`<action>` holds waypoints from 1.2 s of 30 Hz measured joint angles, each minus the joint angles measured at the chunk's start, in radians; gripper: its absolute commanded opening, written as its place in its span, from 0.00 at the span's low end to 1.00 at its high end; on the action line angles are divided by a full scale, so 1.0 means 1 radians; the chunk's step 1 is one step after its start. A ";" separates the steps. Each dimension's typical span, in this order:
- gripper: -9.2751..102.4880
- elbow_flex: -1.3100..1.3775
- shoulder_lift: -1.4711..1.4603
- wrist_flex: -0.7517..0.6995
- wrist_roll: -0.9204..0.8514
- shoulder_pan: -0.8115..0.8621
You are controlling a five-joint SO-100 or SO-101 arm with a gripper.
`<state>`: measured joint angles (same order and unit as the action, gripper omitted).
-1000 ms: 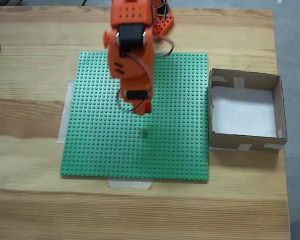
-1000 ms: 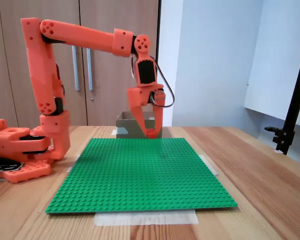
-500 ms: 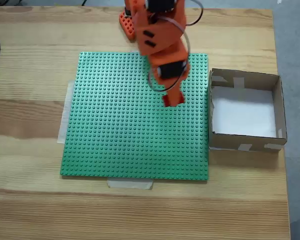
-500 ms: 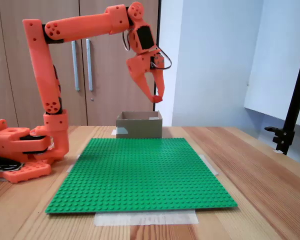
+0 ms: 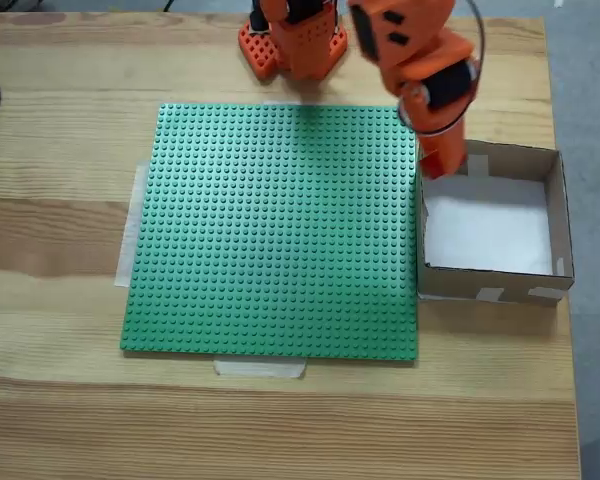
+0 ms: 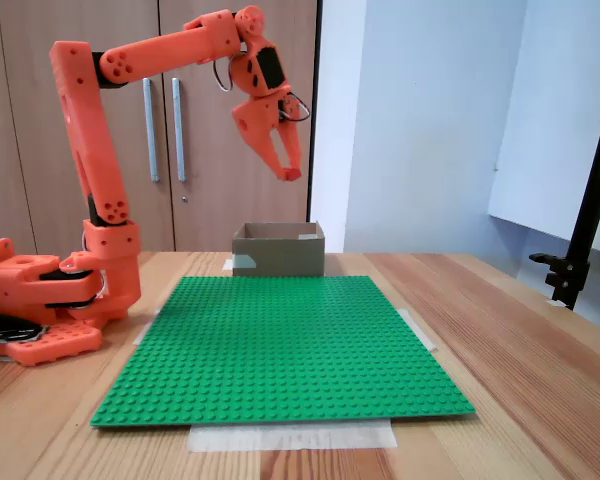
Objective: Pick the red lego block and put it in the box.
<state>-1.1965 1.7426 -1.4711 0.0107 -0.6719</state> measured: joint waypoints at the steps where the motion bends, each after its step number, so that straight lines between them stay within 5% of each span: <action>1: 0.08 0.000 0.000 0.000 0.005 -0.014; 36: 0.08 0.187 -0.468 0.000 0.023 -0.161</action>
<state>-1.0094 1.2747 -1.4711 0.0337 -0.8330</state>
